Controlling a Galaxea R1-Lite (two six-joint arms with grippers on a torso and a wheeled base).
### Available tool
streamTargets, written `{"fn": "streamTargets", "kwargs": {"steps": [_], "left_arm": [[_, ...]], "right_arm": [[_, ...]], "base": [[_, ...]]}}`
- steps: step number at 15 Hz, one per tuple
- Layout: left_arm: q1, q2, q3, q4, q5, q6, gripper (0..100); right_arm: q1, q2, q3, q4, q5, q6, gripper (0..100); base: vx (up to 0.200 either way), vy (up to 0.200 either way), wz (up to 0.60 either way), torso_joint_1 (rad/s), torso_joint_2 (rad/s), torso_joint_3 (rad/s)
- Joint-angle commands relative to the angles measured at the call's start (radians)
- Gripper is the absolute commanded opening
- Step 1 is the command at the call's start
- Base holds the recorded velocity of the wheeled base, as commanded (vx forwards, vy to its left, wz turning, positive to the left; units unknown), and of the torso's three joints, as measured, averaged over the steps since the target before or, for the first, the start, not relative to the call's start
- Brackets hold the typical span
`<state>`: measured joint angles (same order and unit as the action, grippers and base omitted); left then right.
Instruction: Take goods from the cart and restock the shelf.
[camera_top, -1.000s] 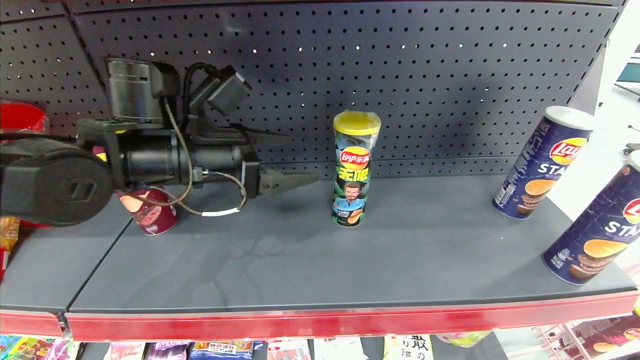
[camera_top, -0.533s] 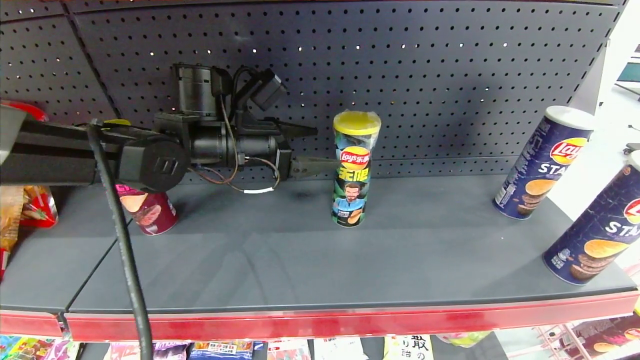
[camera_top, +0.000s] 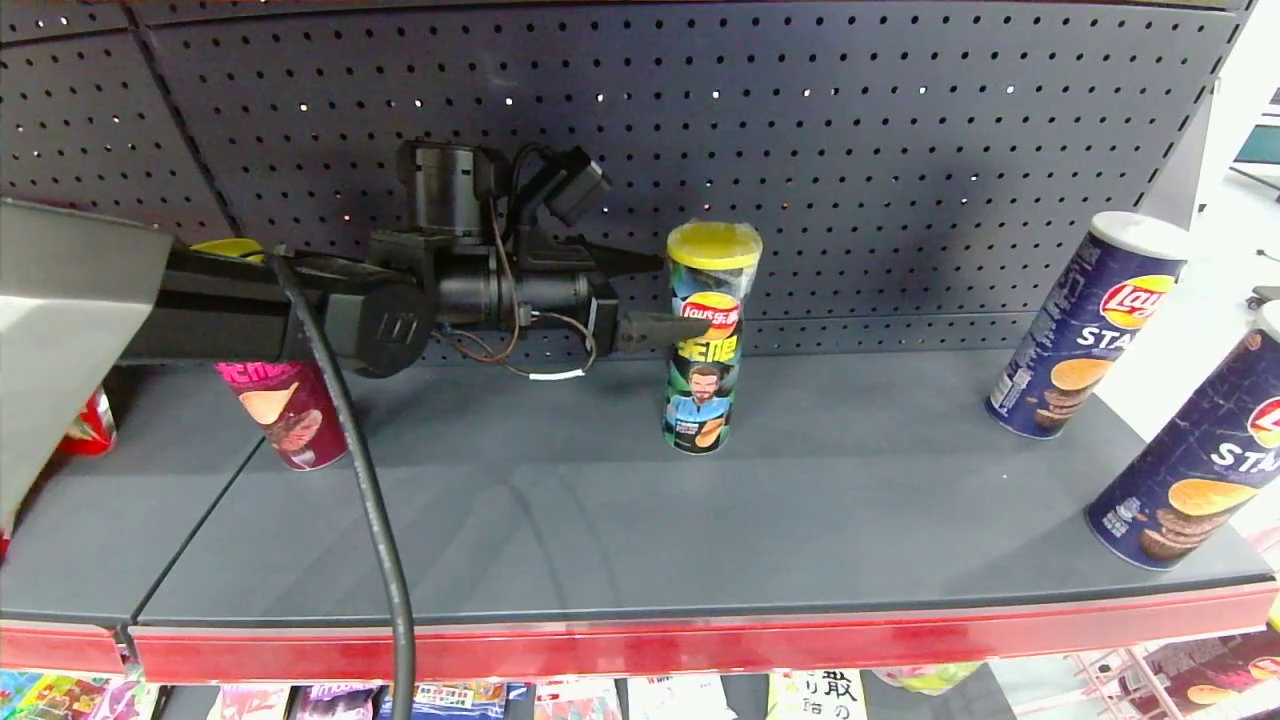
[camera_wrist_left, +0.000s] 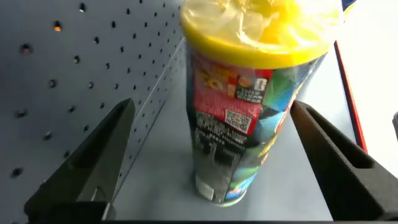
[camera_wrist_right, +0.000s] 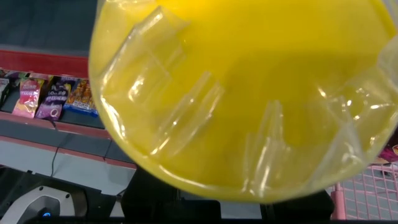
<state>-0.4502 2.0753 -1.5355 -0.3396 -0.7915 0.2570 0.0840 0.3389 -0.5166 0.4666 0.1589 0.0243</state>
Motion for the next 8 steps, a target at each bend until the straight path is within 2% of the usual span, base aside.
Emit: {"fn": "streamTargets", "kwargs": {"steps": [1, 4, 8], "left_arm": [[-0.018, 0.02, -0.015, 0.001, 0.0, -0.004, 100], [-0.042, 0.032, -0.052, 0.045, 0.0, -0.009, 100], [-0.045, 0.068, -0.149, 0.103, 0.0, -0.009, 100]], "right_arm": [[0.0, 0.0, 0.001, 0.0, 0.001, 0.0, 0], [0.0, 0.002, 0.003, 0.0, 0.001, 0.0, 0], [0.0, 0.0, 0.003, 0.0, 0.001, 0.0, 0]], "base": [[0.0, 0.0, 0.0, 0.0, 0.0, 0.0], [0.0, 0.0, 0.0, 0.0, 0.0, 0.0], [0.0, 0.0, 0.0, 0.0, 0.0, 0.0]]}}
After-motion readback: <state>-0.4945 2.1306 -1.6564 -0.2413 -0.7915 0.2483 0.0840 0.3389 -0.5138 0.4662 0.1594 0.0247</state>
